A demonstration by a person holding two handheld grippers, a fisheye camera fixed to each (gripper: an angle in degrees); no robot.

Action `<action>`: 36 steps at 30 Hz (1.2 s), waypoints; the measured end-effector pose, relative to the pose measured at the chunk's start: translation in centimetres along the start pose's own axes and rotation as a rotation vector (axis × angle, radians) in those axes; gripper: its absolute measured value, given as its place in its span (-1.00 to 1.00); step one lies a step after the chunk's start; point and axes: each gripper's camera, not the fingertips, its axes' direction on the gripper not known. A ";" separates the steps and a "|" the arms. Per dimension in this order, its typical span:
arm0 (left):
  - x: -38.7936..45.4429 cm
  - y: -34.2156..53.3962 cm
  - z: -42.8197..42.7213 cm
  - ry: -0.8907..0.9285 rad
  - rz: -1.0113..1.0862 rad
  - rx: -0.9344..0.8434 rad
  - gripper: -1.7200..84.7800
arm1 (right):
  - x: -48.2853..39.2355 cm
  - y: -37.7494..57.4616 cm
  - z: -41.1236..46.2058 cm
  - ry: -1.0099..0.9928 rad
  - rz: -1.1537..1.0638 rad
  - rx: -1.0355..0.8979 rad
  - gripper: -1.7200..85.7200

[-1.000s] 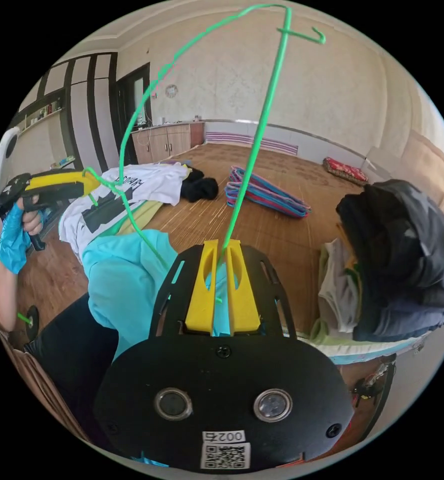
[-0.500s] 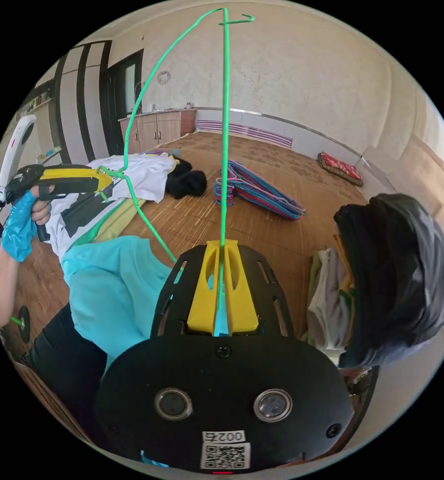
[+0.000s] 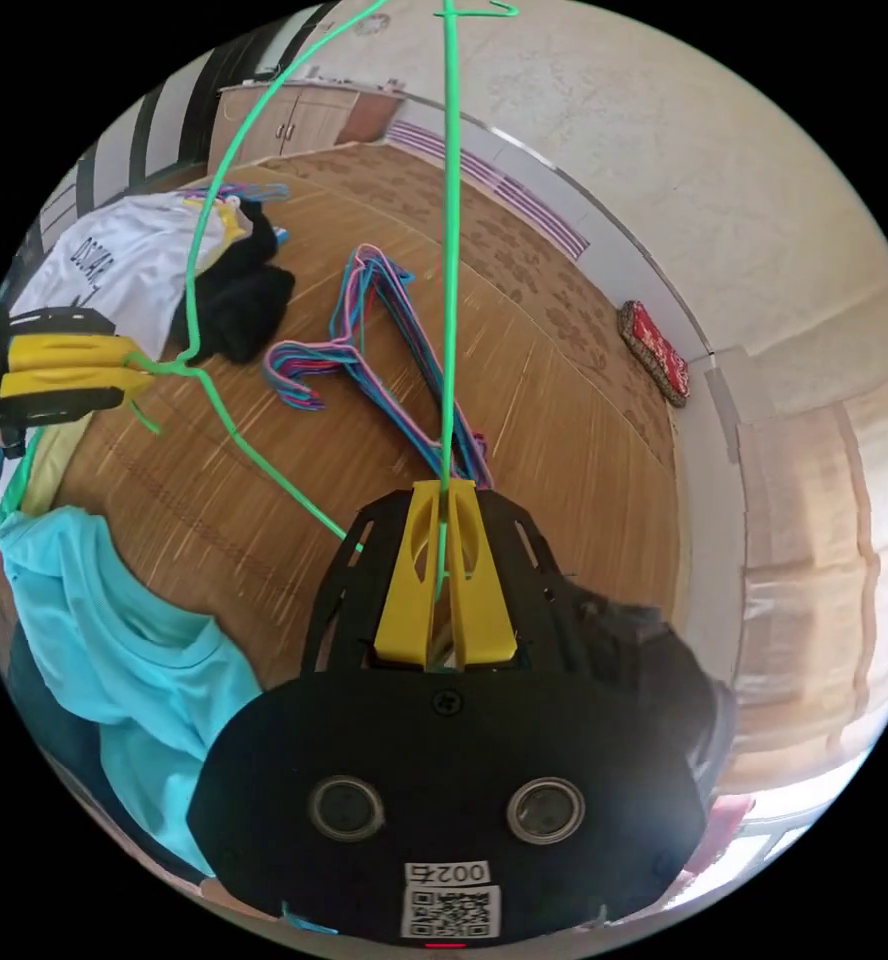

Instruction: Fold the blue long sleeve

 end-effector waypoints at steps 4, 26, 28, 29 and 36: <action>-1.7 -3.4 3.5 -0.011 0.006 -0.038 -0.97 | 0.7 -6.4 4.0 0.050 -0.064 -0.104 -0.98; -7.2 -5.7 8.5 -0.032 -0.078 -0.038 -0.95 | 0.1 -10.9 13.8 0.072 -0.132 -0.061 -0.84; -7.3 -5.1 7.5 -0.020 -0.087 -0.019 -0.95 | 1.0 -8.8 12.9 0.060 -0.118 -0.023 -0.83; -7.4 -4.6 6.7 -0.017 -0.090 -0.008 -0.95 | 1.3 -8.2 12.5 0.052 -0.111 -0.014 -0.82; -7.4 -0.7 0.4 -0.034 -0.097 0.030 -0.94 | 5.0 1.9 5.8 -0.070 0.008 0.143 -0.82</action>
